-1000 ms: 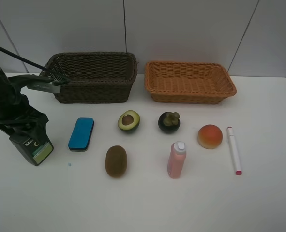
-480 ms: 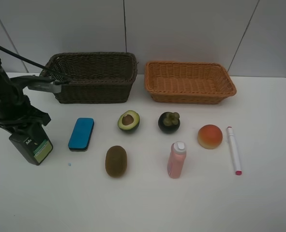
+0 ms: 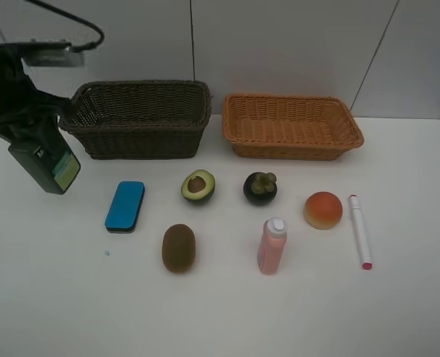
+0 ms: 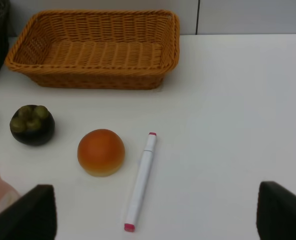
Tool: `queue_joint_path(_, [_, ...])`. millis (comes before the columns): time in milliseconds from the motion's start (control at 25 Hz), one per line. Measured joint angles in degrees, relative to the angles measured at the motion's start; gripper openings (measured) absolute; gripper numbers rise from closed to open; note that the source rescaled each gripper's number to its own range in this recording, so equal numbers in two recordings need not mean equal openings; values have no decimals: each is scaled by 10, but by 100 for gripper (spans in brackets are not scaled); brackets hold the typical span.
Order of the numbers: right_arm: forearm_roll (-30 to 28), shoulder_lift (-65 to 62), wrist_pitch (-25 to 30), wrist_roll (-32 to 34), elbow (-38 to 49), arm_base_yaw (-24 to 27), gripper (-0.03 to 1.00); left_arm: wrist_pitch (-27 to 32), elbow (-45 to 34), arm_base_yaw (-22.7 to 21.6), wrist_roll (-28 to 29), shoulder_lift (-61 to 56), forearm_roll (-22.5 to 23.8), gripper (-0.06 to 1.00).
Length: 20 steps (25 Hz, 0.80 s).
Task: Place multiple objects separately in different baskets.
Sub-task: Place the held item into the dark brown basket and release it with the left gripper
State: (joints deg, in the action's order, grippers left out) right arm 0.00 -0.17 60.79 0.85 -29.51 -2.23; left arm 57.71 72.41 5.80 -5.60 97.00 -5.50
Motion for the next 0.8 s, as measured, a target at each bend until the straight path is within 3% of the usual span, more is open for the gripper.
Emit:
queue_joint_path(360, [0, 0, 0, 0, 0, 0, 100, 29, 287, 0, 43, 142, 3, 0])
queue_joint_path(560, [0, 0, 0, 0, 0, 0, 100, 29, 396, 0, 99, 249, 47, 0])
queue_joint_path(720, [0, 0, 0, 0, 0, 0, 100, 30, 435, 0, 113, 307, 58, 0])
queue_joint_path(800, [0, 0, 0, 0, 0, 0, 100, 32, 436, 0, 112, 322, 55, 15])
